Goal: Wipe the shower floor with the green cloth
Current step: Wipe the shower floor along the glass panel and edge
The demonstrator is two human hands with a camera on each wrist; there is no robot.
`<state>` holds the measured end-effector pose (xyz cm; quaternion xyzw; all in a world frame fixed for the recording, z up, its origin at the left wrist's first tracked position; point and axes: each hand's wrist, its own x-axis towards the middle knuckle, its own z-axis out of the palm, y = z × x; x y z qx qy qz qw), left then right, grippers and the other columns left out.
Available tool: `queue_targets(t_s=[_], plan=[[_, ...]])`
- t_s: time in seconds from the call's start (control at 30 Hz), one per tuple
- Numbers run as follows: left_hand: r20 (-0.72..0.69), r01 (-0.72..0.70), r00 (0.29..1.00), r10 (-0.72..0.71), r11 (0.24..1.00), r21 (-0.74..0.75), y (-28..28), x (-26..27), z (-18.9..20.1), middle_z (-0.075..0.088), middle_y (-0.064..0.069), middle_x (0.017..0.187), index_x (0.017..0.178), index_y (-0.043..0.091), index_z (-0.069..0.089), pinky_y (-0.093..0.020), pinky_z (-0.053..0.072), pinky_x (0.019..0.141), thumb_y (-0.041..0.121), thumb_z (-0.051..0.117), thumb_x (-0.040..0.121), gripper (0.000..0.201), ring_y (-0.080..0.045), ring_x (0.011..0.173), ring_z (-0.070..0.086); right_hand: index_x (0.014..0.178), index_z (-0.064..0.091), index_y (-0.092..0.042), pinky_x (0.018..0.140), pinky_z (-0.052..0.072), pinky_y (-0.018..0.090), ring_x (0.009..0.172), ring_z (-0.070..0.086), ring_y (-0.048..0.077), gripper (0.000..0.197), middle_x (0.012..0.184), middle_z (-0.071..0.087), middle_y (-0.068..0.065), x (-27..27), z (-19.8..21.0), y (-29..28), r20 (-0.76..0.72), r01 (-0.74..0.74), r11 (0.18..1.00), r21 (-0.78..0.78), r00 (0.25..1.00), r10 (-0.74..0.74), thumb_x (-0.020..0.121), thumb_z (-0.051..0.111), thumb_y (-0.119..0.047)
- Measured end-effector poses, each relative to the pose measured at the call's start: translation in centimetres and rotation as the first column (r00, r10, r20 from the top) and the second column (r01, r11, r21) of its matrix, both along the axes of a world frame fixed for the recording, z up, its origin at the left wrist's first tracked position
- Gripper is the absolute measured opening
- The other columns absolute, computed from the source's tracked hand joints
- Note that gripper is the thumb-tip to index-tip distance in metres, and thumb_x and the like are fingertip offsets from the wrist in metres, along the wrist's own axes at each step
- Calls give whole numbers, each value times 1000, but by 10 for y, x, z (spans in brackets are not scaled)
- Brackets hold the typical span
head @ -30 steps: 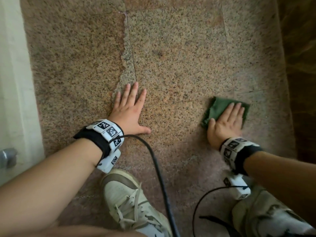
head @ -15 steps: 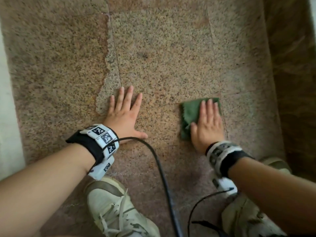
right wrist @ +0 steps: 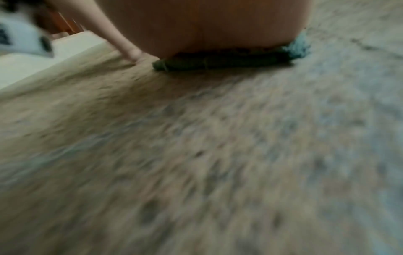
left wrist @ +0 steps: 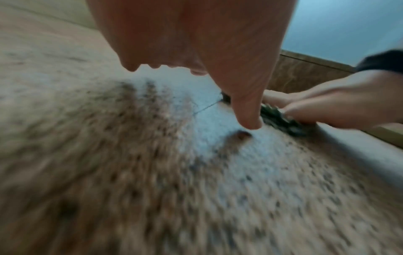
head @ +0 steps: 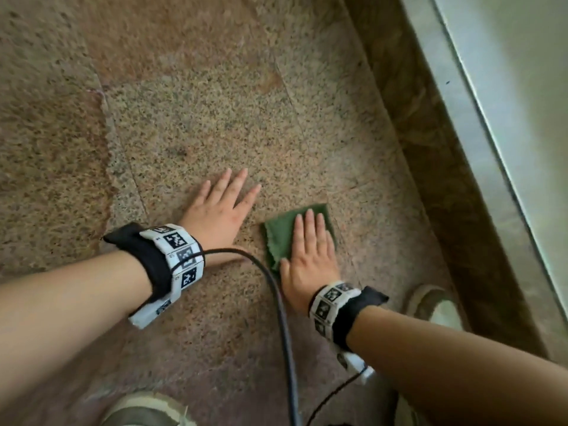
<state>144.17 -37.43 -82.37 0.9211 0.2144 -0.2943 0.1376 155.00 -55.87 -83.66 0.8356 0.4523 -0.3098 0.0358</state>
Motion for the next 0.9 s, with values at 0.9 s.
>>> queue_targets(t_s=[0.9], plan=[[-230,-231,947,225,973,0,-30,35,0,-47,-6,149,147,20,-33,-61,0,118,77,73,60,149,-32,141,-35,155,-11,-12,121,-3,44,149,-15,27,77,162,-17,7,136,-14,127,105,81,990,116,990,-94,97,28,-43]])
